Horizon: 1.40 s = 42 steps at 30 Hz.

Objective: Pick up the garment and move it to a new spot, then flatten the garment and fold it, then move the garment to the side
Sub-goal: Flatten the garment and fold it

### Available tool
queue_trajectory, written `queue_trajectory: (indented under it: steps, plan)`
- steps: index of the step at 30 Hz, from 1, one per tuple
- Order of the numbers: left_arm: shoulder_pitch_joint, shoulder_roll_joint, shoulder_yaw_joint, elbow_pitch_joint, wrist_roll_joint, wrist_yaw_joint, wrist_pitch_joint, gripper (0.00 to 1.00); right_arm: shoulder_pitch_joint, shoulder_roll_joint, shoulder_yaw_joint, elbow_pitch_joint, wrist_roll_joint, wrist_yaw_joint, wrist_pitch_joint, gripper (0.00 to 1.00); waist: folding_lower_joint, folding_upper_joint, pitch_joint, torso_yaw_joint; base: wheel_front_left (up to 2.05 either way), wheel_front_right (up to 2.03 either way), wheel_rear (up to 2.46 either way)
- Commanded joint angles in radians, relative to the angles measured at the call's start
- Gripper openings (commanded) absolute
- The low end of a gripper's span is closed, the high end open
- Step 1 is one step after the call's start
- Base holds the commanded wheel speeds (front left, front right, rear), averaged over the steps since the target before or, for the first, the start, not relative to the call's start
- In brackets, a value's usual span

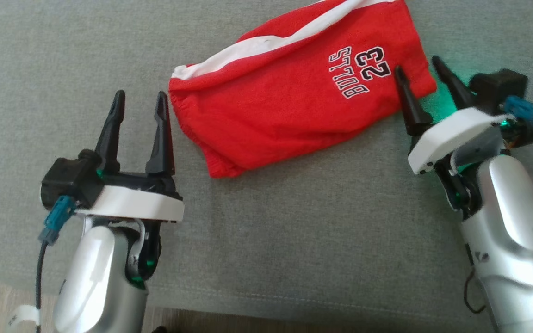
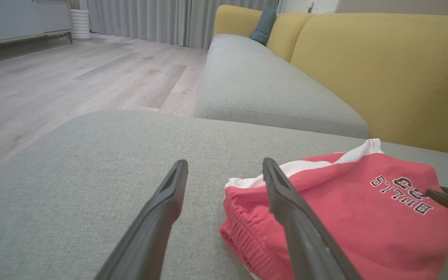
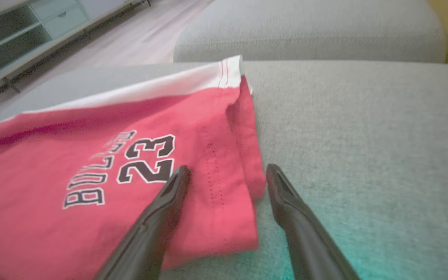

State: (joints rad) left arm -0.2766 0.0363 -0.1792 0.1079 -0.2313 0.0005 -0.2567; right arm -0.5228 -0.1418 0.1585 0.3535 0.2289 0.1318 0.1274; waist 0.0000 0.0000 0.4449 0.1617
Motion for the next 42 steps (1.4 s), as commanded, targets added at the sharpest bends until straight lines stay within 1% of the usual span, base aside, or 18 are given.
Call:
queue_trajectory:
  steps: [1,6,12,13,14,15,16,19,22,27,28,35,42]
  plan:
    - [-0.022,0.014,0.028,-0.026,-0.005,0.006,-0.005,1.0,-0.018,0.0,0.024,-0.005,0.002,-0.001,0.018,1.0,0.0,0.0,0.0,0.005,0.0,0.0,0.0]
    - [-0.026,0.014,0.021,-0.026,-0.01,0.011,-0.005,1.0,-0.085,0.013,0.047,0.101,0.009,-0.001,0.135,1.0,0.0,0.0,0.0,0.011,0.0,0.0,0.0]
    - [-0.028,0.014,0.018,-0.026,-0.01,0.013,-0.005,1.0,-0.141,0.035,0.09,0.174,0.06,-0.001,0.24,1.0,0.0,0.0,0.001,0.012,0.0,0.0,0.0]
    - [-0.028,0.014,0.017,-0.027,-0.01,0.013,-0.005,1.0,-0.148,0.039,0.094,0.183,0.068,-0.001,0.251,0.91,0.0,0.0,0.002,0.013,0.0,0.0,0.0]
    - [-0.028,0.014,0.017,-0.026,-0.009,0.013,-0.005,1.0,-0.155,0.042,0.096,0.191,0.074,-0.001,0.257,0.44,0.0,0.0,0.003,0.013,0.0,0.0,0.0]
    - [-0.029,0.014,0.016,-0.026,-0.009,0.013,-0.005,1.0,-0.16,0.044,0.098,0.2,0.078,-0.001,0.265,0.2,0.0,0.0,0.003,0.013,0.0,0.0,0.0]
    - [-0.029,0.014,0.016,-0.026,-0.009,0.013,-0.005,1.0,-0.165,0.047,0.098,0.206,0.085,-0.001,0.268,0.0,0.0,0.0,0.003,0.013,0.0,0.0,0.0]
    - [-0.028,0.014,0.014,-0.026,-0.008,0.014,-0.005,1.0,-0.172,0.053,0.095,0.219,0.1,-0.001,0.262,0.0,0.0,0.0,0.002,0.013,0.0,0.0,0.0]
    - [-0.028,0.014,0.013,-0.024,-0.009,0.014,-0.005,1.0,-0.161,0.058,0.083,0.214,0.122,-0.001,0.234,0.0,0.0,0.0,0.0,0.012,0.0,0.0,0.0]
    - [-0.018,0.014,0.019,-0.026,-0.006,0.019,-0.005,1.0,-0.082,0.064,0.053,0.158,0.153,-0.001,0.163,0.0,0.0,0.0,-0.012,0.001,0.0,0.0,0.0]
    - [-0.018,0.014,0.019,-0.026,-0.006,0.019,-0.005,1.0,-0.082,0.064,0.053,0.158,0.153,-0.001,0.163,0.0,0.0,0.0,-0.012,0.001,0.0,0.0,0.0]
    - [0.006,0.014,0.035,-0.023,0.01,0.017,-0.005,1.0,0.096,0.076,0.019,0.026,0.185,-0.001,0.098,0.0,0.0,0.0,-0.039,-0.045,0.0,0.0,0.0]
    - [0.028,0.014,0.047,-0.018,0.031,0.003,-0.005,1.0,0.273,0.087,-0.048,-0.097,0.189,-0.001,0.059,0.0,0.0,0.0,-0.065,-0.084,0.0,0.0,0.0]
